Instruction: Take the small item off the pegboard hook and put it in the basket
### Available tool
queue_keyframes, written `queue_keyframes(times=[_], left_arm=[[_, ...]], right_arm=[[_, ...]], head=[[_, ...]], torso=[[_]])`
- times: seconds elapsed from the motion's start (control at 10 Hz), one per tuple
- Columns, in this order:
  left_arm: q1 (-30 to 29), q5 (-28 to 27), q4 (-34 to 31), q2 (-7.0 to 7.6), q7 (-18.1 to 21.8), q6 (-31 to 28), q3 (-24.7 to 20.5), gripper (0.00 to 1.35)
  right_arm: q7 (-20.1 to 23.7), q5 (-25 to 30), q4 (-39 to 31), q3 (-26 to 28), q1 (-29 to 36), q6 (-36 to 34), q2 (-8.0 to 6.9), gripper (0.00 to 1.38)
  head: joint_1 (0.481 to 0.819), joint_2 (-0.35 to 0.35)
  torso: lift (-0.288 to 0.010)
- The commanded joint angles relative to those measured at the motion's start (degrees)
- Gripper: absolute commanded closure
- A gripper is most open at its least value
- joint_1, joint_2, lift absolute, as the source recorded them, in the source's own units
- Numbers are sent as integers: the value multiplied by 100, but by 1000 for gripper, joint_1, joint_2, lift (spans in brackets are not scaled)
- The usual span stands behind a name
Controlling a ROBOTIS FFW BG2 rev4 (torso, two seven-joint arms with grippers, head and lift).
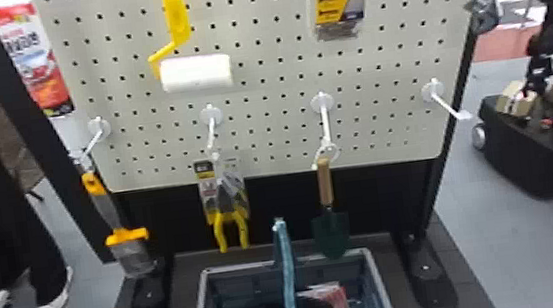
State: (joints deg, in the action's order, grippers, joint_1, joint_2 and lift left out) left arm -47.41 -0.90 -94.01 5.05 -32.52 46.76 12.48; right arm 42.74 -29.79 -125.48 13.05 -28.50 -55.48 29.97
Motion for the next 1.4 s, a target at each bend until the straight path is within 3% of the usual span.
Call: queue_keyframes(times=[0.0, 0.4, 0.5, 1.0, 1.3], left_arm=[[0, 2, 0, 4, 0, -9, 8, 174], [0, 20, 0, 4, 0, -17, 0, 174], [0, 28, 0, -4, 0, -9, 0, 174], [0, 55, 0, -4, 0, -26, 8, 174], [0, 64, 0, -4, 0, -35, 17, 174]], right_arm=[[-3, 43, -102, 13, -2, -15, 0, 1205], [-38, 52, -608, 382, 318, -94, -70, 1205], [-100, 52, -833, 540, 515, -112, -149, 1205], [-398, -18, -1733, 1217, 1684, -68, -747, 1205], [-759, -177, -2310, 1613, 2680, 283, -1371, 1205]], head=[[549, 0], [549, 0], [549, 0], [549, 0], [549, 0]], torso=[[-100], [-100], [-100], [-100], [-100]])
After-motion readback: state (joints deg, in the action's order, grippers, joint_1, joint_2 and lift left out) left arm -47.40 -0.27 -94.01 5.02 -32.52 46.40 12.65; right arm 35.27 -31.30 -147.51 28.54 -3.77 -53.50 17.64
